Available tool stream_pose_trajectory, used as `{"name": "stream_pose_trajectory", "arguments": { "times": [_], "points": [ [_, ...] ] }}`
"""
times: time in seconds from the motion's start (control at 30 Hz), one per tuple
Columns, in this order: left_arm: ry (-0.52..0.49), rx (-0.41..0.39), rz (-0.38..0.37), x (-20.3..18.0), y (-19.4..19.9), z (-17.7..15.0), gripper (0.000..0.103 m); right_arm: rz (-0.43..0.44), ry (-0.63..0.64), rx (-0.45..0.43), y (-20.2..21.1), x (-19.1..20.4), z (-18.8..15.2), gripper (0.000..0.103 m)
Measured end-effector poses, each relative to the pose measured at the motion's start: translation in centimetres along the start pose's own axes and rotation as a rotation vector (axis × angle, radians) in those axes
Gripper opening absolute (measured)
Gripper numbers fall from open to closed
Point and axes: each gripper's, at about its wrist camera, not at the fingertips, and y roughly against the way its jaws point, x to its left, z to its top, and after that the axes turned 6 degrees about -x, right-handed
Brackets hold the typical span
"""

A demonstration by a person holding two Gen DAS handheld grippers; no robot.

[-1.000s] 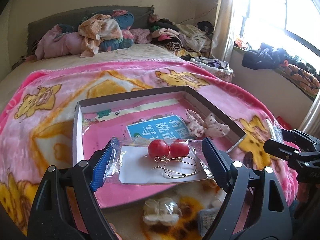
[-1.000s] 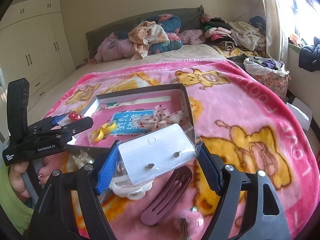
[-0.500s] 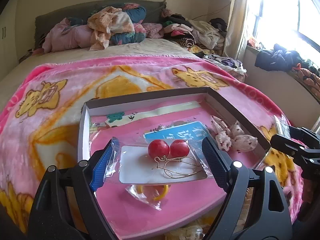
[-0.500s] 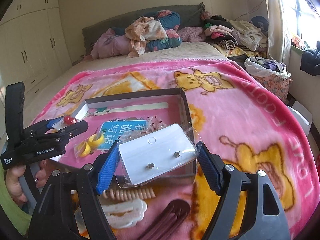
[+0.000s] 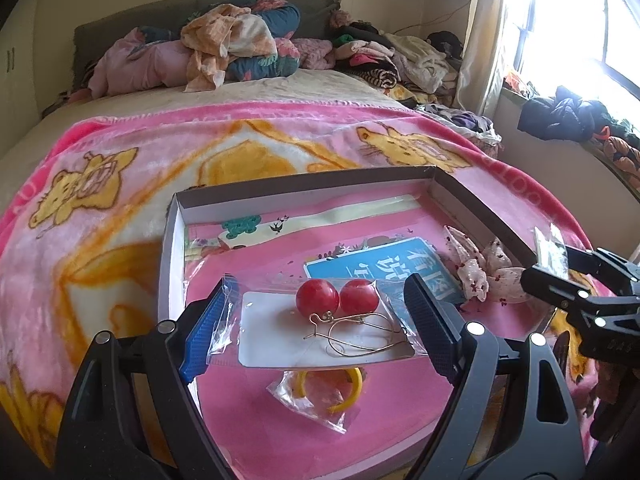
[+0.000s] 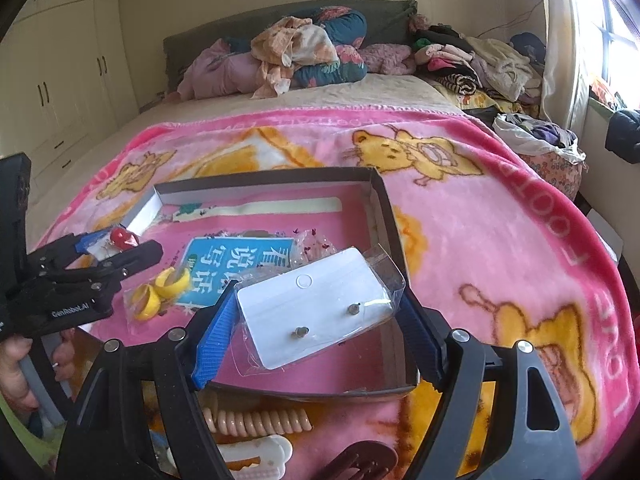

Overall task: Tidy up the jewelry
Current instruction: 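Open the right gripper to drop the white card while the left gripper releases the red earrings into the box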

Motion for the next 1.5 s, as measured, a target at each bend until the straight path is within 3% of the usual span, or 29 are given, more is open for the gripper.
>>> {"name": "stream_pose_trajectory", "arguments": {
  "times": [0.5, 1.1, 1.2, 1.5],
  "points": [
    [-0.017, 0.004, -0.008, -0.3, -0.6, -0.6, 0.076, -0.010, 0.006, 0.045, -1.4, 0.4, -1.6, 0.077],
    [-0.020, 0.005, 0.001, -0.3, -0.3, -0.7, 0.077, -0.007, -0.041, -0.040, 2.2, -0.6, -1.3, 0.094],
    [-0.021, 0.002, 0.008, -0.3, 0.0, -0.8, 0.085, -0.005, -0.053, -0.054, 2.8, -0.6, -1.4, 0.094],
    [-0.016, -0.035, 0.009, -0.8, 2.1, -0.7, 0.091, -0.005, -0.082, -0.095, 5.2, -1.2, -1.9, 0.095]
  ]
}}
